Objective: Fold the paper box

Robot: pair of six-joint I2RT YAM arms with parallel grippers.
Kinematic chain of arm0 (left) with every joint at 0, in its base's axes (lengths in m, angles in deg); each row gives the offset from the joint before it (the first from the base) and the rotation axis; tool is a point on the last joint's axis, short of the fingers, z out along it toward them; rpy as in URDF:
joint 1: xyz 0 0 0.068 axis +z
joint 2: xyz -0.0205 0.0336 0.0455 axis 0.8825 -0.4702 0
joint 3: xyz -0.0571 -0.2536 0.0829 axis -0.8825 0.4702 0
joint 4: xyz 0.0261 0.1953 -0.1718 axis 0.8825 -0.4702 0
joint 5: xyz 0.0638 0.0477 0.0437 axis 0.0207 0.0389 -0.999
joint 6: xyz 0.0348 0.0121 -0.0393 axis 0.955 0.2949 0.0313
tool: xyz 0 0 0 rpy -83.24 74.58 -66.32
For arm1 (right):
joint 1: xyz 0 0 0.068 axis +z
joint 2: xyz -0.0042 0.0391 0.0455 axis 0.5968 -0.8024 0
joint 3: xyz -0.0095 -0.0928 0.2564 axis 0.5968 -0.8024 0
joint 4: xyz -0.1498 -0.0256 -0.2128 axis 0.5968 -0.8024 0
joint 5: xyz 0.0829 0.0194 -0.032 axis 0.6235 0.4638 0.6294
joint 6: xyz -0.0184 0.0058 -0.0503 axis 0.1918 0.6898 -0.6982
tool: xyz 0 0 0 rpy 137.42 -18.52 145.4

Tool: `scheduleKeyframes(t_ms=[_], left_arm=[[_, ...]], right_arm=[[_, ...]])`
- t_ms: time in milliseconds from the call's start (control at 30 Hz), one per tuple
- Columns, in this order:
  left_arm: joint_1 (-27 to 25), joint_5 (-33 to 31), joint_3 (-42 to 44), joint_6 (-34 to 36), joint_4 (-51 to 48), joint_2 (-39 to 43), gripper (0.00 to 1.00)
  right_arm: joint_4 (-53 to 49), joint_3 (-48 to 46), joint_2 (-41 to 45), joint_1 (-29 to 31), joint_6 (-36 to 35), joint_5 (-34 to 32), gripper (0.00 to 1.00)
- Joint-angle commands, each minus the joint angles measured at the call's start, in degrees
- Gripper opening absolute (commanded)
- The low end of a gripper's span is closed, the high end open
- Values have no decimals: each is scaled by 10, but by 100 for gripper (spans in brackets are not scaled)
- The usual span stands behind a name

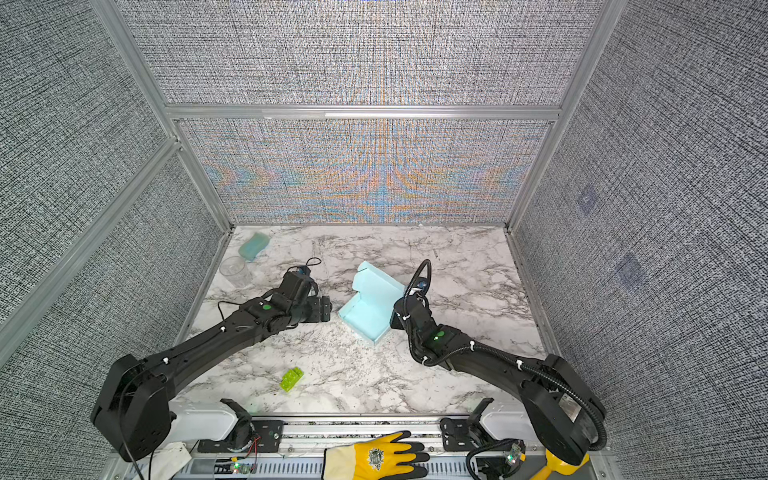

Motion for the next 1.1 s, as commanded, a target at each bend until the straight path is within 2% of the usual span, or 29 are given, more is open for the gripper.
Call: scheduleKeyframes(t_ms=[0, 333, 600, 733, 900, 1067], left_arm=[[1, 26, 2, -22, -56, 10, 89], [1, 7, 4, -44, -139, 37, 90], [1, -8, 28, -56, -189, 57, 90], [0, -4, 49, -80, -196, 74, 90], [0, 19, 71, -138, -204, 92, 90], [0, 15, 96, -201, -247, 110, 89]], right_arm=[[57, 4, -7, -5, -59, 14, 0], [121, 19, -29, -68, -146, 97, 0], [130, 97, -104, -131, -253, 259, 0], [102, 144, -142, -152, -277, 321, 0], [93, 163, -169, -155, -289, 341, 0], [97, 162, -172, -157, -290, 343, 0]])
